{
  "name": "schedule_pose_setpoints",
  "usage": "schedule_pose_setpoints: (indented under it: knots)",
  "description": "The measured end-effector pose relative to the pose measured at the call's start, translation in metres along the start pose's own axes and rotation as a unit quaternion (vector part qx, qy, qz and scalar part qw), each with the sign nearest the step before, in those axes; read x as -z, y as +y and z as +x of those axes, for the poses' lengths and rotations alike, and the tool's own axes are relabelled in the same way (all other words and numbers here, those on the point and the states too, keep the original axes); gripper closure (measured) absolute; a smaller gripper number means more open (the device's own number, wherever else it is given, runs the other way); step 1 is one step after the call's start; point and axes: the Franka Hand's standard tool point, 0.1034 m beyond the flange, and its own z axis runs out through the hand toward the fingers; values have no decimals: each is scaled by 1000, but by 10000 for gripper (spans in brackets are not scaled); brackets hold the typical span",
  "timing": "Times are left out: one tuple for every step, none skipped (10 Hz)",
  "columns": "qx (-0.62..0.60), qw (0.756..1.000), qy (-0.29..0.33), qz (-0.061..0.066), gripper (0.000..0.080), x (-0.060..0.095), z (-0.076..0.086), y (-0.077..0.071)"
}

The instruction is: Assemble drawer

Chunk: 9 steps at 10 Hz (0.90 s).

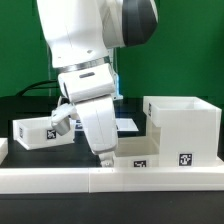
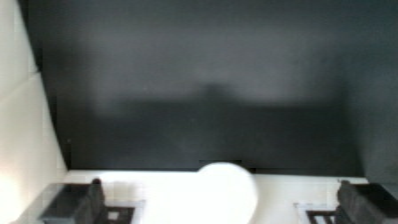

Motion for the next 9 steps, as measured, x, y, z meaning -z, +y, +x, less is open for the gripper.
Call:
schedule_pose_setpoints:
  knots:
    - [-15, 1000, 1, 2, 151, 0, 2, 0]
    - [-21, 1000, 2, 6, 151, 0, 1, -2]
    - [-30, 999, 3, 14, 151, 3, -4, -3]
    - [-29, 999, 3, 13, 151, 1, -4, -3]
    - [-29, 999, 3, 13, 151, 1, -3, -3]
    - [-28, 1000, 3, 13, 151, 1, -2, -3]
    - [-23, 1000, 5, 12, 151, 0, 3, -3]
    - [-22, 1000, 4, 9, 151, -1, 4, -2]
    - [-19, 1000, 4, 1, 151, -1, 7, 1]
